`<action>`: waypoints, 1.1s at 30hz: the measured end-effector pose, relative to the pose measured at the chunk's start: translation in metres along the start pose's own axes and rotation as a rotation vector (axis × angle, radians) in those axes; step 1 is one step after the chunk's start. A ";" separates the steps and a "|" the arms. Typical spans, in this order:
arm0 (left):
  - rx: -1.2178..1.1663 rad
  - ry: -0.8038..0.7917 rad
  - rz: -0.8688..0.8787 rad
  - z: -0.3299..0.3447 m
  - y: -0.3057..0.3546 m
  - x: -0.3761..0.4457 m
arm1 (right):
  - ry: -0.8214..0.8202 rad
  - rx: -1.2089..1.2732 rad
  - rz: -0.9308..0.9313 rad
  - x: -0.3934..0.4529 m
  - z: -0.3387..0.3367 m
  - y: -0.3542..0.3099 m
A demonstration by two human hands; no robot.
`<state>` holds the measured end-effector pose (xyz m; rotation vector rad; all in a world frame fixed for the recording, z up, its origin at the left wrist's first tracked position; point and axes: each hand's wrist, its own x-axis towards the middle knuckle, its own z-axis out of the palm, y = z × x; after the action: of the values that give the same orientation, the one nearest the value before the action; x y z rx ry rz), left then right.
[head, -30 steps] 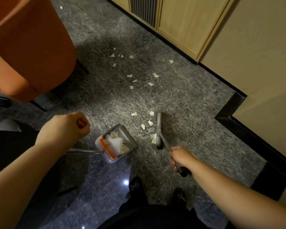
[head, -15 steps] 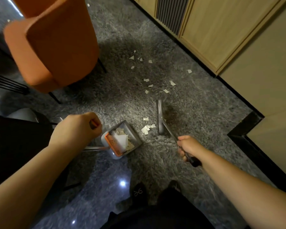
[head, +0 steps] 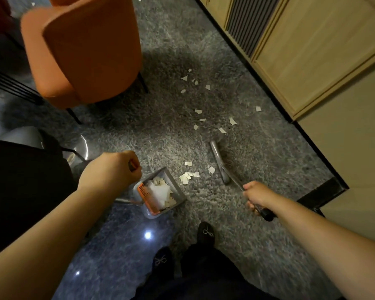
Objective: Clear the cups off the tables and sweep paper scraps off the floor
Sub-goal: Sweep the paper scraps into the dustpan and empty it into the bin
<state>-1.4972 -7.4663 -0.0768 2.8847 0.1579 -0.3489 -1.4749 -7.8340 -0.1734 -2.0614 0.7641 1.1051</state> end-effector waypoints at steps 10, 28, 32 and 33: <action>0.030 0.009 -0.040 -0.001 0.008 0.009 | -0.193 -0.326 -0.062 0.019 0.008 -0.025; 0.016 0.129 0.000 0.006 -0.003 -0.017 | -0.385 -0.381 -0.174 -0.068 0.098 -0.018; -0.021 0.138 0.015 0.008 -0.015 -0.031 | -0.360 -0.327 -0.154 -0.085 0.107 -0.008; -0.030 0.142 0.007 0.007 -0.020 -0.036 | -0.353 -0.301 -0.146 -0.089 0.110 -0.006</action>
<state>-1.5362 -7.4511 -0.0789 2.8787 0.1760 -0.1383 -1.5641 -7.7292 -0.1409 -2.0380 0.2815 1.5175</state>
